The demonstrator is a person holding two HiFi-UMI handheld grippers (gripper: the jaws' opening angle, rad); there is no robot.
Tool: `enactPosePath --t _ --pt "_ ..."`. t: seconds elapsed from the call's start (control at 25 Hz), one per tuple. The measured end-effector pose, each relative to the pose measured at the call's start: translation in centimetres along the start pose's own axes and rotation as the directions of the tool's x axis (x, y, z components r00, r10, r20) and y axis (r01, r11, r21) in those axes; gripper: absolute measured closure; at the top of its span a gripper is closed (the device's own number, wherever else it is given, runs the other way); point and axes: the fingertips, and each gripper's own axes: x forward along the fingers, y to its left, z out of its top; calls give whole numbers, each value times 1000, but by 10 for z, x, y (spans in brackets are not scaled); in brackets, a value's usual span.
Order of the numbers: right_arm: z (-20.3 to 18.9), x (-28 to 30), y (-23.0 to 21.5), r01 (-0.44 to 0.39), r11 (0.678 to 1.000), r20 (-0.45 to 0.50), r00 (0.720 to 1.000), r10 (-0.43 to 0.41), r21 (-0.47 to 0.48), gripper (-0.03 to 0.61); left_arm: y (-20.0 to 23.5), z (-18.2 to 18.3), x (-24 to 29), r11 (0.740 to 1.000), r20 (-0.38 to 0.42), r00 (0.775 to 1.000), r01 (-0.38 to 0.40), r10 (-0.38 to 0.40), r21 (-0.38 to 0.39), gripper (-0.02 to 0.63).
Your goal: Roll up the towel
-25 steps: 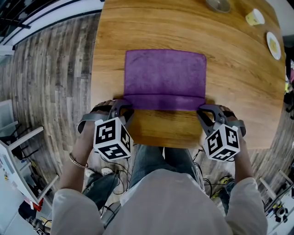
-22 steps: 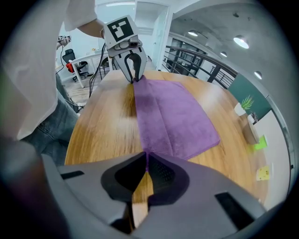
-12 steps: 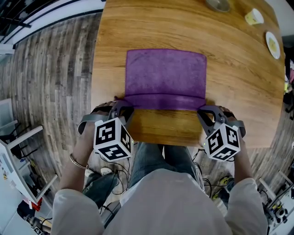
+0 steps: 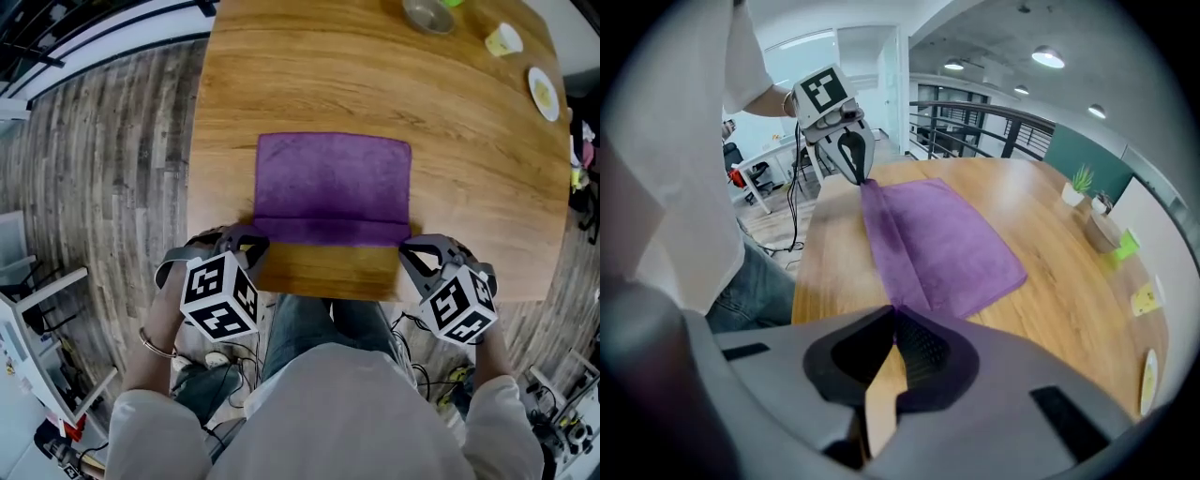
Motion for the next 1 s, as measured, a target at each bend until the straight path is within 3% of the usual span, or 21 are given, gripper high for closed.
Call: enactPosePath --t 0.56,1.0 --pt "14 12 -64 16 997 29 999 -19 71 566 73 16 5 996 -2 998 -68 68 -51 595" --pt "8 32 -80 10 997 26 1000 -12 82 560 91 15 25 993 -16 994 -104 103 -53 594"
